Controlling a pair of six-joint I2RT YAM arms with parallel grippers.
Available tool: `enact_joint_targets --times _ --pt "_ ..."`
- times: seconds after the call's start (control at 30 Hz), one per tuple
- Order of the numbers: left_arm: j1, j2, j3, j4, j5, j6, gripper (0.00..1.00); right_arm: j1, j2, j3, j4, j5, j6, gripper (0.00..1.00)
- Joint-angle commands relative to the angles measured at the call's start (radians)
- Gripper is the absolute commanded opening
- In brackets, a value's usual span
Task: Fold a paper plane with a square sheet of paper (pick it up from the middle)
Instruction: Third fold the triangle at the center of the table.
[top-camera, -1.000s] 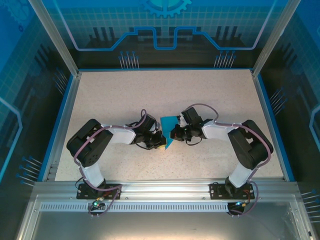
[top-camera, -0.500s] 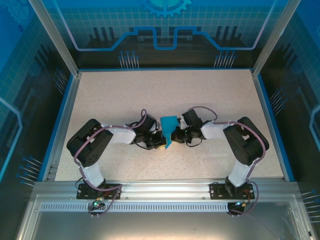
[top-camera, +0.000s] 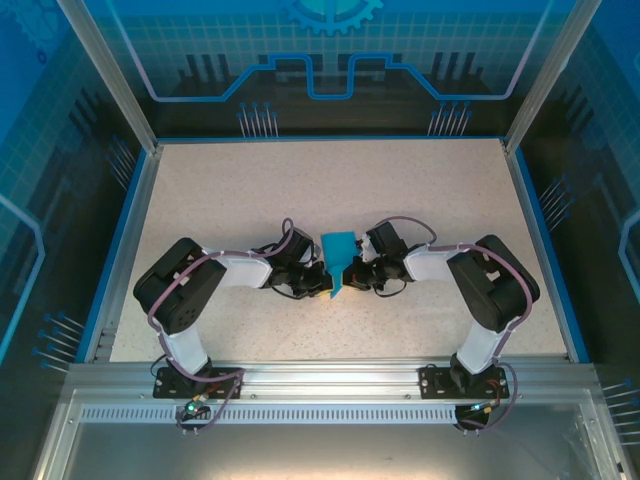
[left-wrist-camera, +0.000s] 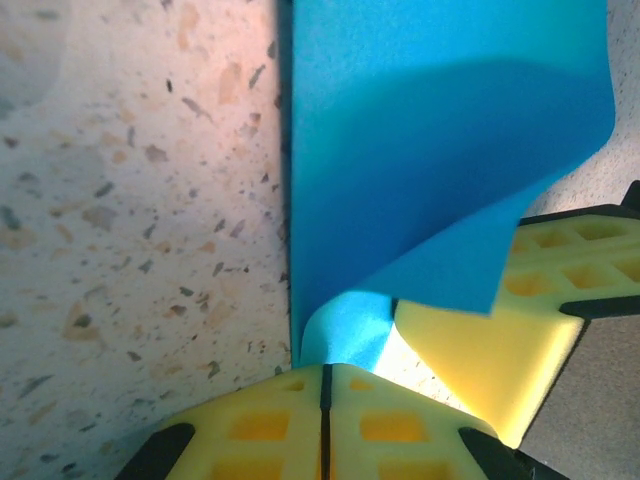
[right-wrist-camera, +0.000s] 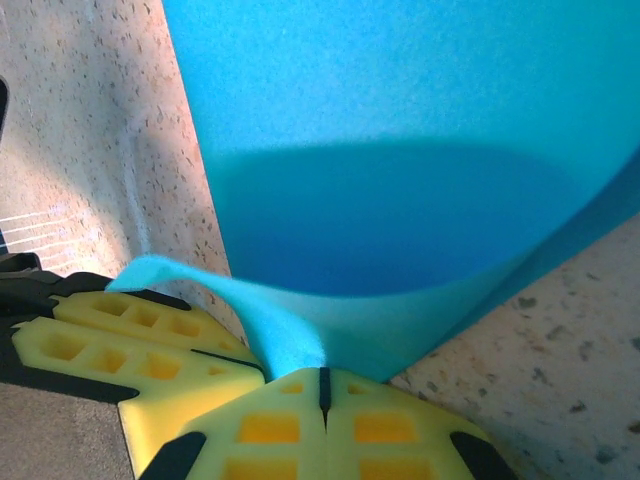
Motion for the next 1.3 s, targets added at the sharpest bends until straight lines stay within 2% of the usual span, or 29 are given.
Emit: enact_joint_targets --times 0.0,0.23,0.7,1.0,1.27 --pt "-0.017 0.040 -0.013 -0.114 -0.080 0.017 0.11 0.005 0.019 0.009 -0.029 -0.004 -0.004 0.00" --pt "-0.018 0.036 -0.011 -0.121 -0.083 0.020 0.11 -0.011 -0.047 0.034 -0.062 0.044 -0.022 0.00" --pt "-0.018 0.032 -0.012 -0.123 -0.083 0.022 0.11 -0.061 0.067 0.104 -0.139 0.097 -0.077 0.00" --pt "-0.018 0.028 -0.013 -0.125 -0.083 0.023 0.11 -0.093 0.009 0.130 -0.158 0.105 -0.084 0.00" --pt "-0.018 0.026 -0.017 -0.120 -0.082 0.023 0.11 -0.130 0.063 0.130 -0.139 0.094 -0.089 0.00"
